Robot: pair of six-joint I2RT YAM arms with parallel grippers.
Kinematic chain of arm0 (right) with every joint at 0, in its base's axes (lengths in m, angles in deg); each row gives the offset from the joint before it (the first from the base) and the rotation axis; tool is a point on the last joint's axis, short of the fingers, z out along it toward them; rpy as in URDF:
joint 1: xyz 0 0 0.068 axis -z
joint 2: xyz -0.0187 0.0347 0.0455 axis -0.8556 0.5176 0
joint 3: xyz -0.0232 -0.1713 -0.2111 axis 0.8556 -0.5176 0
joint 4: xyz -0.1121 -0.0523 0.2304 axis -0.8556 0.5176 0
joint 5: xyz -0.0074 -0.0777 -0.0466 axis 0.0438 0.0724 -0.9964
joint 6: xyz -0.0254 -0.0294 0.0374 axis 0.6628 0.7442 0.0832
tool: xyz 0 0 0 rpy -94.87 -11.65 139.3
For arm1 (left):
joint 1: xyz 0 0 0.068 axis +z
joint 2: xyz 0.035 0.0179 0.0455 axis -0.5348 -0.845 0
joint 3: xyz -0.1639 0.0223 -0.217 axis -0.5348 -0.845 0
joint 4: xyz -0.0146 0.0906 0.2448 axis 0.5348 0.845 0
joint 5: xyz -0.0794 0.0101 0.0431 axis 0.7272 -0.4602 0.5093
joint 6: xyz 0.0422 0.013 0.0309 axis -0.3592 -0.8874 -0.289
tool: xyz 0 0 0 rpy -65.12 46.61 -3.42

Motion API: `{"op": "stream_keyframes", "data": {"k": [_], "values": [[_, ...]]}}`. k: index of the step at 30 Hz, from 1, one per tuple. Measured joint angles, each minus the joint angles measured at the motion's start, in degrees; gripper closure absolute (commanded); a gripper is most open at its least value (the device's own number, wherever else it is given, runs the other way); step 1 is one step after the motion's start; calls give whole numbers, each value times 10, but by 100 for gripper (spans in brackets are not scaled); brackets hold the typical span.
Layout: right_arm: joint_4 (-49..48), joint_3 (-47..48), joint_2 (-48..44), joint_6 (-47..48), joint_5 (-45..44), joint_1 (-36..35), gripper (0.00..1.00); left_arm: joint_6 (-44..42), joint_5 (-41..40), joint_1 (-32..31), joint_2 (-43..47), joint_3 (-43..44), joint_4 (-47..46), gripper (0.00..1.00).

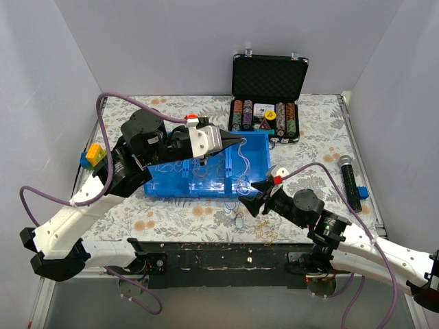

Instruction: Untangle the cables

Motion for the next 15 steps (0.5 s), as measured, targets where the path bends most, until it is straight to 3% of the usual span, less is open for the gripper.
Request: {"op": "stream_keyframes", "data": {"k": [6,12,15], "values": [[-54,5,33,17,-9,0,37,6,7,0,0,0,0,100],[-81,9,71,22,-2,0,67,12,12,0,0,0,0,100],[-93,9,76,22,3,0,88,16,14,0,0,0,0,100]]}}
